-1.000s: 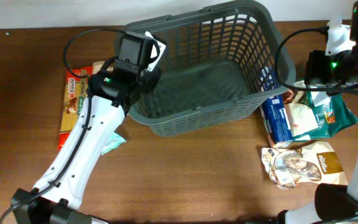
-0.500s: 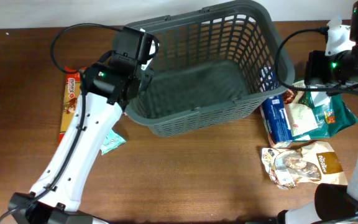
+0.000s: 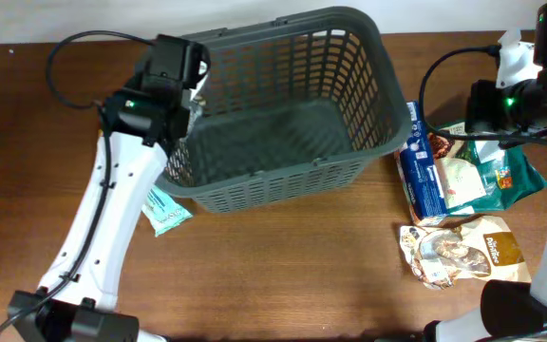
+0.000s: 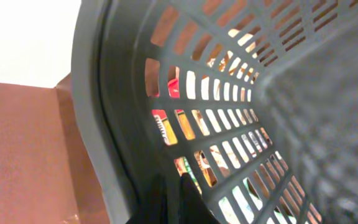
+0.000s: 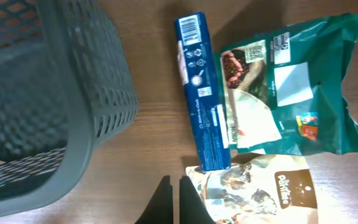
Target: Pack container
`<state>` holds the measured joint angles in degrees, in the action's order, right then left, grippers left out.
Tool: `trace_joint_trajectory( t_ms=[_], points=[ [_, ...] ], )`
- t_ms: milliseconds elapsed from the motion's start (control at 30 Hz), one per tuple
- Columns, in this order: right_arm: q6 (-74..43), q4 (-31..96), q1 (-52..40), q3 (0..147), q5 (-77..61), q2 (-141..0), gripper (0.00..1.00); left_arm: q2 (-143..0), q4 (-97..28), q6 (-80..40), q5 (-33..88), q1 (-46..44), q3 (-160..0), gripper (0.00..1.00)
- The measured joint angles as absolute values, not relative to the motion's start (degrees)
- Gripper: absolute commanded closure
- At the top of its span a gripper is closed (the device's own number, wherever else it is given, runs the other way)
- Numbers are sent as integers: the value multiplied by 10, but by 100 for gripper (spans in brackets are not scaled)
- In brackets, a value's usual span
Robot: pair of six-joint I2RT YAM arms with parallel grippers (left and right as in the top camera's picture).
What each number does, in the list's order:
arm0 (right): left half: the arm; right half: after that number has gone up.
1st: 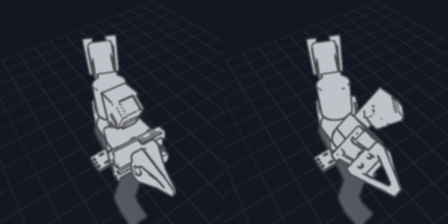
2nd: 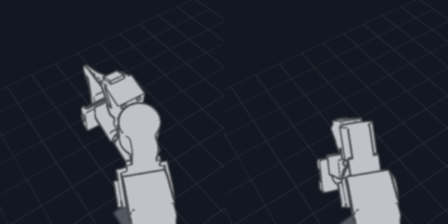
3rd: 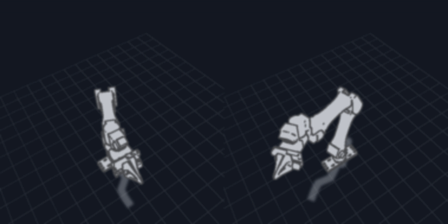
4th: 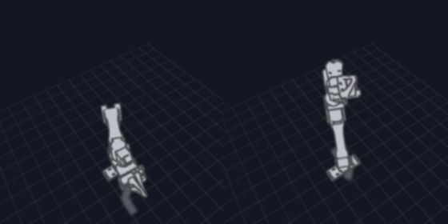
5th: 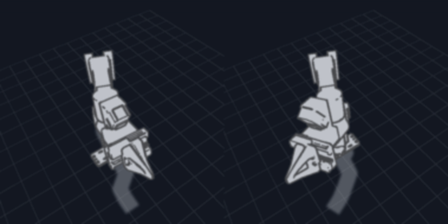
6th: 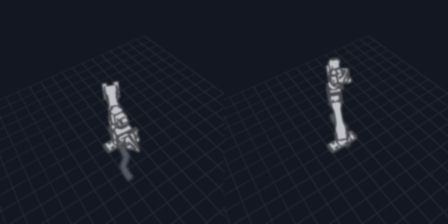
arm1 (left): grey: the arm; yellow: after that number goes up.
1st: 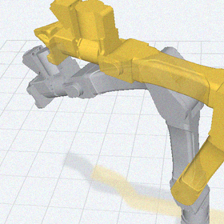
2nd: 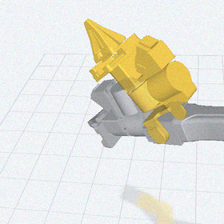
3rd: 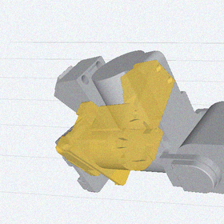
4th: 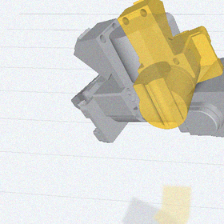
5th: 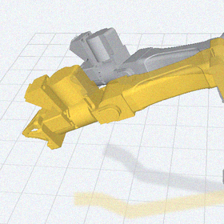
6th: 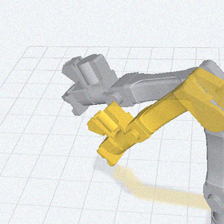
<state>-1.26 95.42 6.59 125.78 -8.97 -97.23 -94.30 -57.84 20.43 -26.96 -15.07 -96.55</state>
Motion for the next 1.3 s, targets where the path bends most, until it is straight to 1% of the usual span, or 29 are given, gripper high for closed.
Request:
trace_joint_trajectory(
  t_ms=[100, 300, 367, 433, 567, 733, 1033, 1300],
  points=[
    [-3, 938, 23, 1258, -119, -972, 96, -943, -563, 206, -261, -168, -966, 98],
    [5, 913, -98, 1258, -117, -973, 96, -943, -537, 197, -236, -199, -966, 98],
    [6, 914, -122, 1257, -115, -973, 96, -943, -538, 185, -222, -196, -970, 94],
    [6, 914, -139, 1245, -112, -974, 96, -944, -538, 173, -198, -189, -984, 92],
    [7, 906, -155, 1203, -104, -984, 97, -943, -537, 151, -155, -178, -1026, 92],
    [5, 895, -158, 1141, -98, -1002, 96, -927, -540, 127, -116, -161, -1033, 92],
    [-10, 941, -158, 1133, -97, -1005, 96, -913, -564, 95, -18, -83, -1034, 92],
    [-31, 939, -158, 1133, -82, -1005, 96, -913, -570, 91, 5, -72, -1034, 92]
  ],
)
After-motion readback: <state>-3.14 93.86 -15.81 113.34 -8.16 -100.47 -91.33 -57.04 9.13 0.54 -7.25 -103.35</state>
